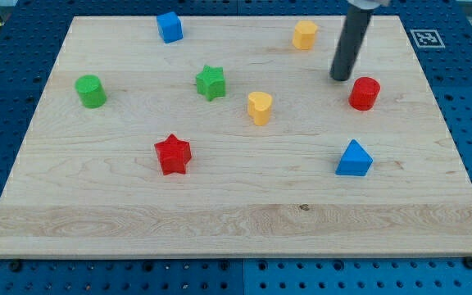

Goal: Slide the blue cube towards the blue triangle

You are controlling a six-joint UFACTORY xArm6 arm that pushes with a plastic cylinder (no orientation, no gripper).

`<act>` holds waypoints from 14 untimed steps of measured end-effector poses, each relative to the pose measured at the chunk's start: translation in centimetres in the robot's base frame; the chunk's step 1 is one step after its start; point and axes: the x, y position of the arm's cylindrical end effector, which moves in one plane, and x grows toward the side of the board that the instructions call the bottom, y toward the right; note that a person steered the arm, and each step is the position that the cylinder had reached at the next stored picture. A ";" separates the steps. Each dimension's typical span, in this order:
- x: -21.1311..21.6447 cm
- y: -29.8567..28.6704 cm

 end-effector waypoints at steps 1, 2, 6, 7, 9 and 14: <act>-0.7 -4.5; -1.9 -9.1; -5.6 -27.3; -9.4 -29.4; -9.6 -29.5; -10.3 -22.8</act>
